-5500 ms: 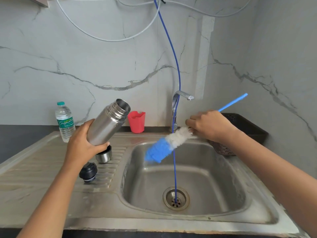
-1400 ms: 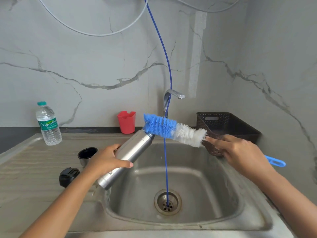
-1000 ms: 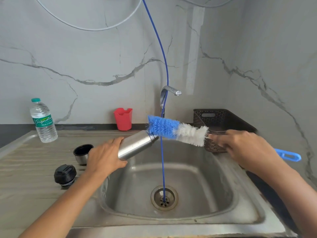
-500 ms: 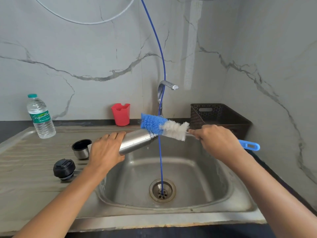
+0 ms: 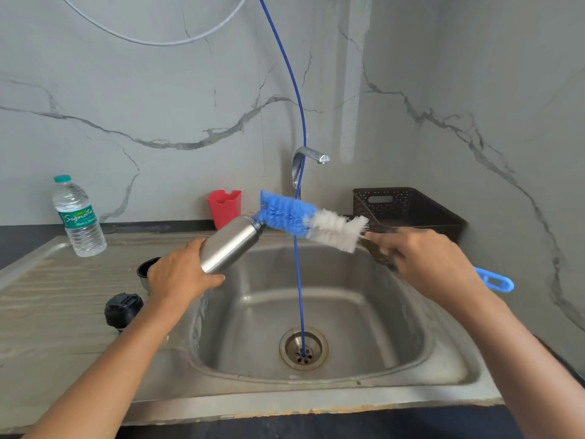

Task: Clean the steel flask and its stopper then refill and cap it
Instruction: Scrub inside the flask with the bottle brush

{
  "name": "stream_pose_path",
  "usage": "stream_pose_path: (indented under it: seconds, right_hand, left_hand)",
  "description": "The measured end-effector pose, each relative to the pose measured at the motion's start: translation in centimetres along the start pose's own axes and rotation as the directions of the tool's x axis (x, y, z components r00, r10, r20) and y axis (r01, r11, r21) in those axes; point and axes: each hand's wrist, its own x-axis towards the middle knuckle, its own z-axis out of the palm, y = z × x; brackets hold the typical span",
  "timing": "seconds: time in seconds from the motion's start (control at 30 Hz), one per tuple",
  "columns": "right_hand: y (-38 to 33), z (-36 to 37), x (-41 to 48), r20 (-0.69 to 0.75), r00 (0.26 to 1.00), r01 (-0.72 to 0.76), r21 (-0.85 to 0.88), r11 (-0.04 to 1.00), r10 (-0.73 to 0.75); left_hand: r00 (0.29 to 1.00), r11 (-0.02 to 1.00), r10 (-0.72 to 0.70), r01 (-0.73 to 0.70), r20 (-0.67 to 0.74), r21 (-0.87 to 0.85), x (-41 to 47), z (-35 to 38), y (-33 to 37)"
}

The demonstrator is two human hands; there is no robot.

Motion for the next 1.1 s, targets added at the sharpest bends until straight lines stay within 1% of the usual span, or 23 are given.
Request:
stream_pose_path:
  seconds: [0.07, 0.13, 0.17, 0.23, 0.27, 0.33, 0.43, 0.57, 0.67, 0.77, 0.83, 1.0, 1.07, 1.1]
  right_hand:
    - [0.4, -0.5, -0.6, -0.016, 0.998, -0.059, -0.009, 0.998, 0.058]
    - [0.5, -0.7, -0.8, 0.027, 0.995, -0.098, 0.009, 0.995, 0.098]
    - [0.4, -0.8, -0.8, 0.069, 0.991, -0.116, 0.066, 0.991, 0.111]
    - [-0.2, -1.0, -0.8, 0.158, 0.981, -0.148, 0.203, 0.968, 0.117]
    - [-0.6, -1.0, -0.7, 0.196, 0.975, -0.148, 0.238, 0.960, 0.102]
    - [-1.8, -0.8, -0.3, 0.242, 0.968, -0.139, 0.264, 0.954, 0.074]
    - [-3.4, 0.2, 0.7, 0.235, 0.967, -0.169, 0.292, 0.941, 0.101]
    - [-2.9, 0.0, 0.8, 0.240, 0.960, -0.215, 0.311, 0.926, 0.142]
    - [-1.8, -0.7, 0.6, 0.252, 0.956, -0.237, 0.349, 0.906, 0.153]
    - [-2.9, 0.1, 1.2, 0.260, 0.957, -0.213, 0.341, 0.916, 0.125]
    - [-3.4, 0.5, 1.3, 0.264, 0.955, -0.227, 0.362, 0.904, 0.134]
    - [-2.0, -0.2, 0.3, 0.263, 0.953, -0.258, 0.440, 0.860, 0.151]
    - [-2.5, 0.5, 1.1, 0.264, 0.954, -0.251, 0.446, 0.859, 0.142]
    - [-3.0, 1.0, 1.5, 0.263, 0.955, -0.250, 0.473, 0.845, 0.135]
  left_hand:
    - [0.996, 0.983, -0.072, 0.080, 0.054, -0.163, 0.3, -0.3, -0.5]
    - [0.988, 0.938, -0.114, 0.141, 0.100, -0.317, 0.5, -0.3, -0.9]
    - [0.986, 0.917, -0.127, 0.158, 0.107, -0.366, 0.5, -0.2, -1.0]
    - [0.986, 0.907, -0.142, 0.166, 0.091, -0.388, 0.3, -0.2, -0.8]
    - [0.988, 0.917, -0.142, 0.155, 0.063, -0.367, 0.1, -0.2, -0.5]
    - [0.994, 0.954, -0.103, 0.087, -0.042, -0.287, -0.3, -0.2, 0.2]
    - [0.982, 0.989, 0.005, -0.033, -0.189, -0.144, -0.8, 0.1, 1.1]
    - [0.951, 0.991, 0.123, -0.131, -0.285, -0.008, -0.7, 0.6, 0.8]
    - [0.942, 0.991, 0.137, -0.130, -0.307, 0.044, -0.4, 0.6, 0.4]
    - [0.929, 0.982, 0.183, -0.161, -0.322, 0.093, -0.7, 0.6, 1.0]
    - [0.923, 0.976, 0.210, -0.181, -0.322, 0.117, -0.8, 0.6, 1.2]
    - [0.917, 0.979, 0.195, -0.160, -0.348, 0.127, -0.4, 0.4, 0.6]
    - [0.930, 0.976, 0.213, -0.186, -0.300, 0.114, -0.8, 0.2, 1.6]
    - [0.948, 0.982, 0.189, -0.179, -0.257, 0.062, -1.0, 0.2, 2.0]
